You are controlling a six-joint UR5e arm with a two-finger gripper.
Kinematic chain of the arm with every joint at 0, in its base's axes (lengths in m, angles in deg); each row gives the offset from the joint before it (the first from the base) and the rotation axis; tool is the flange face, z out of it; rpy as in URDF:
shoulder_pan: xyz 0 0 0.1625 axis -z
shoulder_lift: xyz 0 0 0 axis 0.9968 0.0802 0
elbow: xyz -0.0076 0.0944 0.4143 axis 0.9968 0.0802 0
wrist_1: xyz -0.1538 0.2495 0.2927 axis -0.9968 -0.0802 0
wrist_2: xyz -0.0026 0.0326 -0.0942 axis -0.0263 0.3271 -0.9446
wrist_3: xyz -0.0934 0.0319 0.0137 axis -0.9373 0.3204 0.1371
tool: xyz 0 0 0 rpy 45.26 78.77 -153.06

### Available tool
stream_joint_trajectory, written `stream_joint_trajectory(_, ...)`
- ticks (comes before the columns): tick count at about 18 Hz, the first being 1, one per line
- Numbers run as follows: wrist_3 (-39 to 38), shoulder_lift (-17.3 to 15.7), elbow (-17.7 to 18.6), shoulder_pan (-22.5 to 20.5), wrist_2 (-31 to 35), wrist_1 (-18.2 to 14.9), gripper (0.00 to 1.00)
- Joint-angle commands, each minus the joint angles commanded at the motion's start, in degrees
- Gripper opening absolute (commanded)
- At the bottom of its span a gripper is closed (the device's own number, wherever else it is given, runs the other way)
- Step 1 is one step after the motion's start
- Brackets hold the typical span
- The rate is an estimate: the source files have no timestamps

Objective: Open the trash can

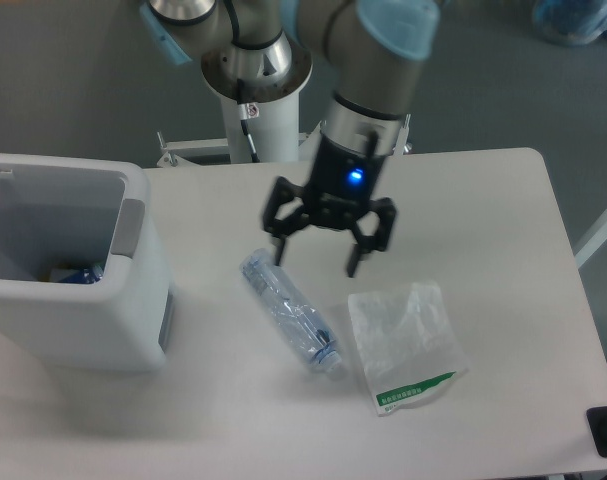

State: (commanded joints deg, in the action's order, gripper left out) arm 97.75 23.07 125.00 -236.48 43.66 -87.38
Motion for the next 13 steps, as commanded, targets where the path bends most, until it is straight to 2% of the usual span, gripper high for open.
stream_joint_trajectory(3,10.3,1.8,0.0,0.0,7.7,0.0,1.0)
stream_joint_trajectory(7,26.4,4.7,-0.1,-1.1,11.4,0.0,1.0)
stream_joint_trajectory(10,31.0,5.3,0.0,-1.8,14.1,-0.1,1.0)
stream_joint_trajectory(13,31.7,5.5,0.8,-2.4,16.4,0.0,1.0)
